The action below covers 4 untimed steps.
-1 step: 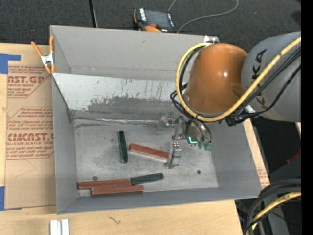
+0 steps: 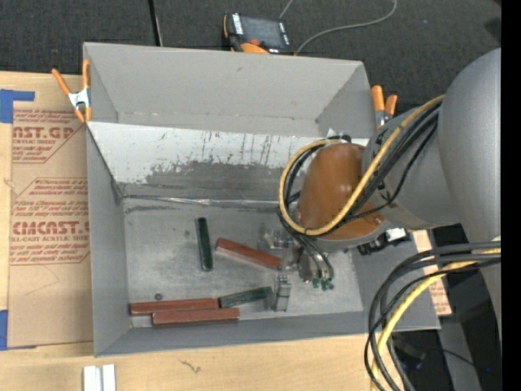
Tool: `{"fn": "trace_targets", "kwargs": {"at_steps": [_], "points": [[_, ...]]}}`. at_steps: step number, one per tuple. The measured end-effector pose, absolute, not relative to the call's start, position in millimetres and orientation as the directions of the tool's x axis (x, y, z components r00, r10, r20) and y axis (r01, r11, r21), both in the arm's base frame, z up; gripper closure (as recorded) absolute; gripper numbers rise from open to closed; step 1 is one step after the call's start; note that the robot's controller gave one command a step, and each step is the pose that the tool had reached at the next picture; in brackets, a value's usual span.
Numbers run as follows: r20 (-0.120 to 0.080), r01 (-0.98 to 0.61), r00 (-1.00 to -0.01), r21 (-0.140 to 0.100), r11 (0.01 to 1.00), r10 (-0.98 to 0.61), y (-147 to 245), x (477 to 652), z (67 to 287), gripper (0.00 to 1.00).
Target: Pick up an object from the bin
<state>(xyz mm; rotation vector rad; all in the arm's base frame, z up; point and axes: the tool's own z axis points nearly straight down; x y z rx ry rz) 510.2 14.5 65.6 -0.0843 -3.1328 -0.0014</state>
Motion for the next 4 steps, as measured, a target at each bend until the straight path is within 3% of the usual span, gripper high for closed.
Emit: {"fn": "trace_targets", "kwargs": {"at_steps": [1,2,3,4], "points": [[-0.008,0.052,-0.999,0.003,0.999,0.052,16,514.9,73,1.00],[-0.007,-0.391,-0.920,-0.002,0.920,-0.391,43,515.4,210,1.00],[0.005,-0.300,-0.954,0.004,0.954,-0.300,90,482.4,159,1.00],[0.000,-0.296,-0.955,0.001,0.955,-0.296,87,484.5,162,0.00]]}}
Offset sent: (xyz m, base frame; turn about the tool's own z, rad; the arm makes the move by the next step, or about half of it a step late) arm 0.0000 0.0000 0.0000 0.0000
